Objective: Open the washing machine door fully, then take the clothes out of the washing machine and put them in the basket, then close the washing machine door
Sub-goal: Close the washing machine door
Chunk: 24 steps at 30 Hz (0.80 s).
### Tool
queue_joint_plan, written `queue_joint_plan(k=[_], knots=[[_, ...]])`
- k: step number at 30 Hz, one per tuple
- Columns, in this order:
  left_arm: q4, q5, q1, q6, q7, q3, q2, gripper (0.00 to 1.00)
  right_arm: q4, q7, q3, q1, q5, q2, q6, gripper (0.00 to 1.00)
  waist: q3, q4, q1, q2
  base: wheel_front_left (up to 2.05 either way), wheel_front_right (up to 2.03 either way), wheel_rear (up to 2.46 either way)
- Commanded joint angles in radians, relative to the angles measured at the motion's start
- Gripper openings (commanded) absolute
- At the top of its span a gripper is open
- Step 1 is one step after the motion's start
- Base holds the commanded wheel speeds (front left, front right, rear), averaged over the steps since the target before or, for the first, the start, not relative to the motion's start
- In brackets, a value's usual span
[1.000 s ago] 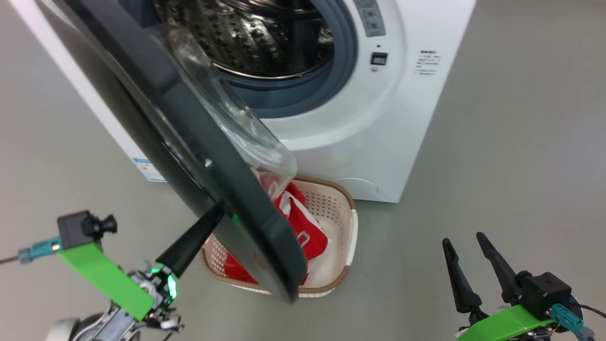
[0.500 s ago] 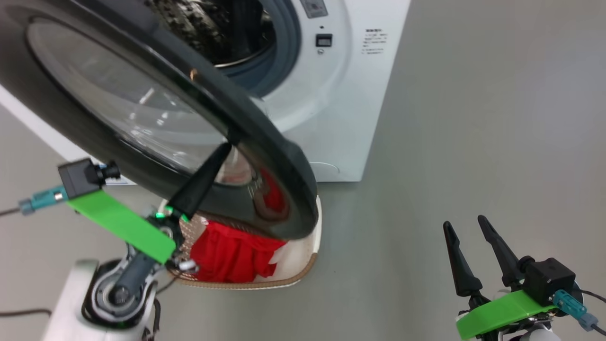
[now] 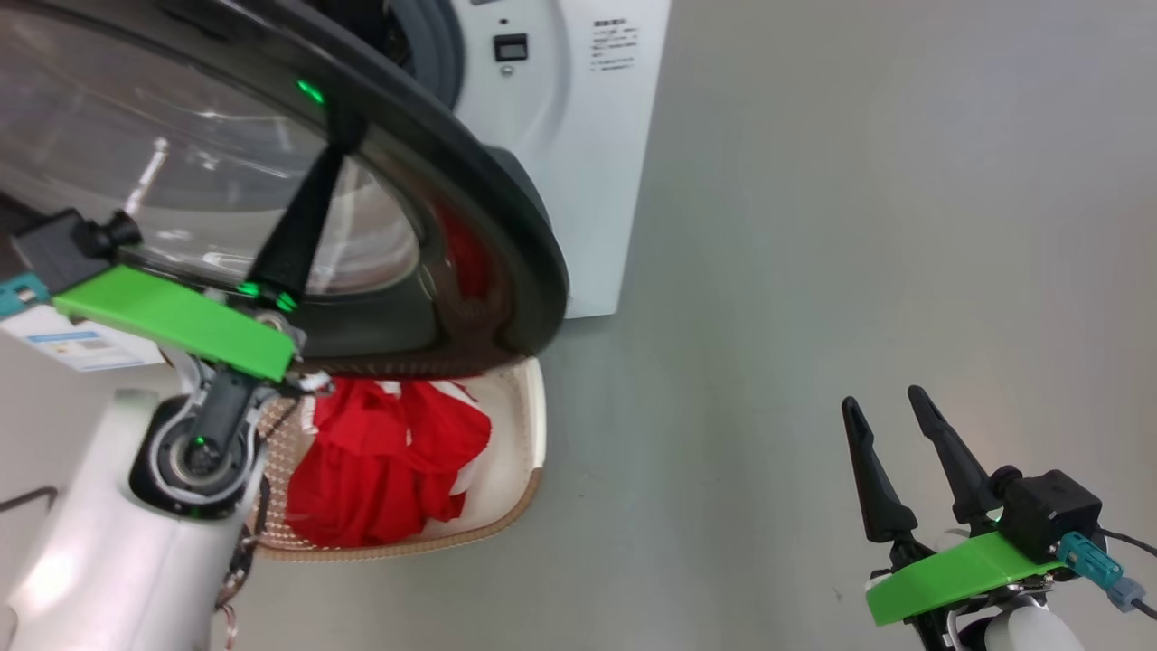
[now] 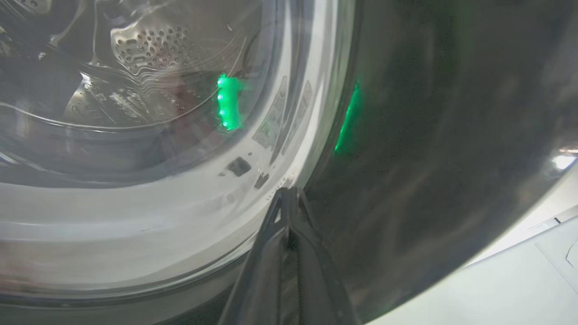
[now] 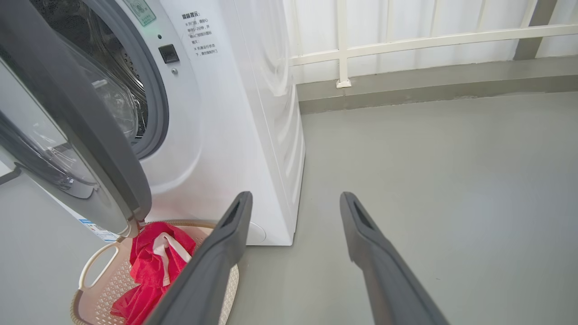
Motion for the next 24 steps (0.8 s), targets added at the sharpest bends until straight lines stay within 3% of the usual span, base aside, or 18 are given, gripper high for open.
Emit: queue_joint_plan(k=[1, 13, 24], knots=[[-0.015, -0.006, -0.052, -0.007, -0.018, 0.023, 0.041, 0.00, -0.025, -0.006, 0.024, -0.034, 0.018, -0.002, 0.007, 1.00, 0.014, -0.028, 0.0000, -0.0001, 0.00, 0.00, 0.00], [0.097, -0.052, -0.163, -0.007, -0.144, -0.038, 0.099, 0.00, -0.026, -0.006, 0.030, -0.048, 0.037, -0.001, 0.007, 1.00, 0.030, -0.083, 0.0000, -0.0001, 0.00, 0.00, 0.00], [0.092, -0.099, -0.084, -0.007, -0.216, -0.113, 0.135, 0.00, -0.025, -0.006, 0.013, -0.029, 0.022, -0.001, 0.007, 1.00, -0.002, -0.045, 0.0000, -0.0001, 0.00, 0.00, 0.00]])
